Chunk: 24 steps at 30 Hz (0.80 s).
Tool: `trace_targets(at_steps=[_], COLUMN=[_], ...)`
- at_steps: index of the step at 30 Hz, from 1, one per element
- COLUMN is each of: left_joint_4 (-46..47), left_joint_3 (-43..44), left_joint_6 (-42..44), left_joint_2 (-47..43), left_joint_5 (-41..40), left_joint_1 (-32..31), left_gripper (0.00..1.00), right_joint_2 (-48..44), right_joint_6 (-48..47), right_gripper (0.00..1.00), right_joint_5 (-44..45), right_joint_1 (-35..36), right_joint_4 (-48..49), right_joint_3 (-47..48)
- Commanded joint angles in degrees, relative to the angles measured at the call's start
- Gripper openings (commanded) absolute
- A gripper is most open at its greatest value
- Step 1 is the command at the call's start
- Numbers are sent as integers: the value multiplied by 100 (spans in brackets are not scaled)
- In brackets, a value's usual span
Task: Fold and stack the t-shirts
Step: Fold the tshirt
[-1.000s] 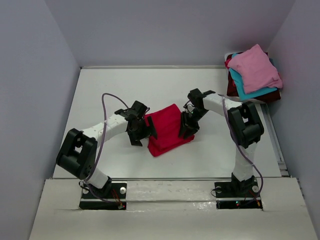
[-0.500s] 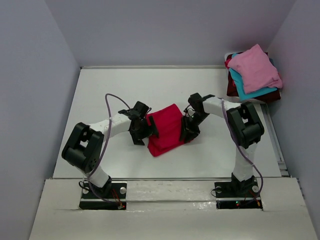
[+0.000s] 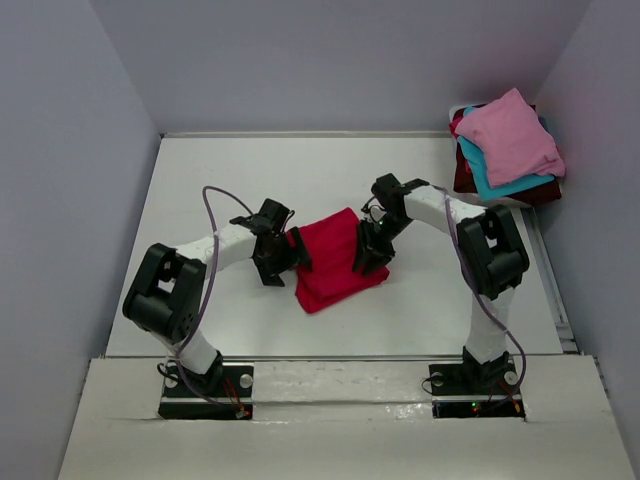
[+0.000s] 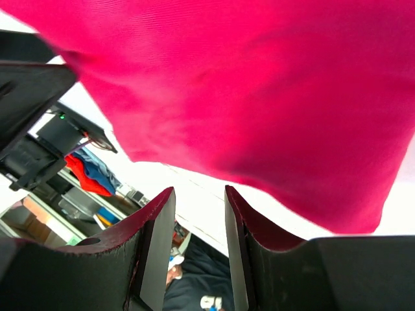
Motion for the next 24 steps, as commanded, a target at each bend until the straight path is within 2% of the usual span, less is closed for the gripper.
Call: trace_targets(at_steps=[1,4,10,17,24], left_joint_4=[92,215,487,892,1059], left_joint_3=[41,-82,-249,-496,-575], left_joint_6=[128,111,58,-38,-30], left_joint_2=[-66,-84,-101,-207,-321], left_joint_5=[76,190,375,647,770], left_joint_1=[81,134,134,134,134], left_gripper=[95,95,95,95,95], right_joint_2=[-437,-543,-481,-385,-16], right_joint_6=[-17,-34,-166,-61,-26], right_gripper=[42,42,42,42,42], right_joint_5=[6,32,725,2350,2528], right_joint_1=[48,48,48,48,48], right_joint_4=[-363,-460,-452,-30,392], right_joint_3=[434,610,673,479,276])
